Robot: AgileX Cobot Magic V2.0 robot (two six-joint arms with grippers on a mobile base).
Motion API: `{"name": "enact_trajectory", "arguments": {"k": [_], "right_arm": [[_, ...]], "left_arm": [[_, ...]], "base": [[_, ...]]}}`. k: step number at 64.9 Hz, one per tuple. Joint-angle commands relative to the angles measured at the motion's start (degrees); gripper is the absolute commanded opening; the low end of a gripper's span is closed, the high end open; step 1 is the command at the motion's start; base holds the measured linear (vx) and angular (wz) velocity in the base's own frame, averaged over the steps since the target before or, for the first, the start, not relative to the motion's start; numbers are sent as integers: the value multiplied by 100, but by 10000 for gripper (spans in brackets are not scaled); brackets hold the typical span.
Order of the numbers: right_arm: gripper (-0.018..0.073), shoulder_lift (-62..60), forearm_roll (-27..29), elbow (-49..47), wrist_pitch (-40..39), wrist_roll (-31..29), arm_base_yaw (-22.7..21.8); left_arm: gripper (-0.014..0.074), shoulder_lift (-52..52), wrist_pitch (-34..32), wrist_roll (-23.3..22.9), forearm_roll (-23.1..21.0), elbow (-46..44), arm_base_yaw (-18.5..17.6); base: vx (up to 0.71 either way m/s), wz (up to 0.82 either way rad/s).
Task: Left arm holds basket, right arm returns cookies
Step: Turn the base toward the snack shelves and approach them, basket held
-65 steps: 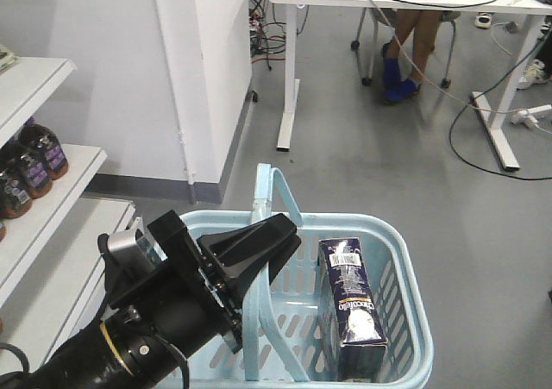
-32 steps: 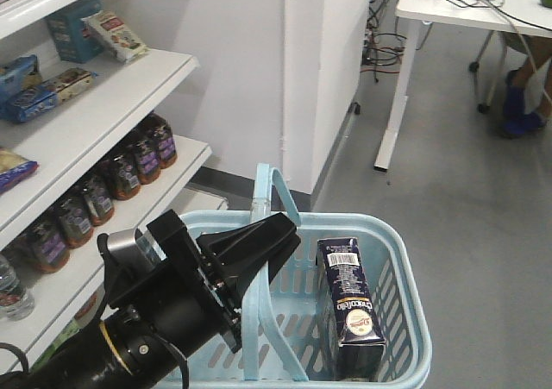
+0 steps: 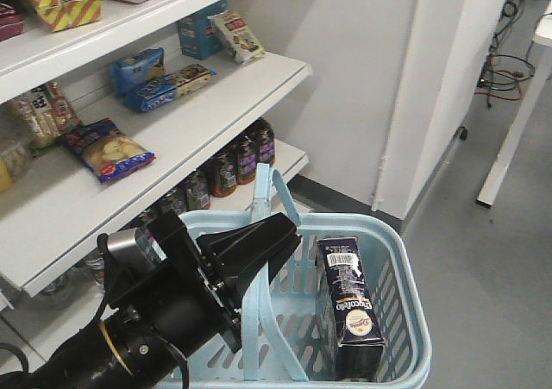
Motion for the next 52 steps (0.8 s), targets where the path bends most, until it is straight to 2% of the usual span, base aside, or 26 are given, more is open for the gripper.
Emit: {"name": "enact_trajectory", "arguments": {"k": [1, 52], "right_arm": [[-6, -70, -60, 101, -406, -17, -44], [-6, -70, -60, 101, -406, -17, -44]], "left_arm": [[-3, -225, -1636, -18, -8, -157, -40], [-3, -225, -1636, -18, -8, -157, -40]], "base": [[10, 44], [7, 41]]}}
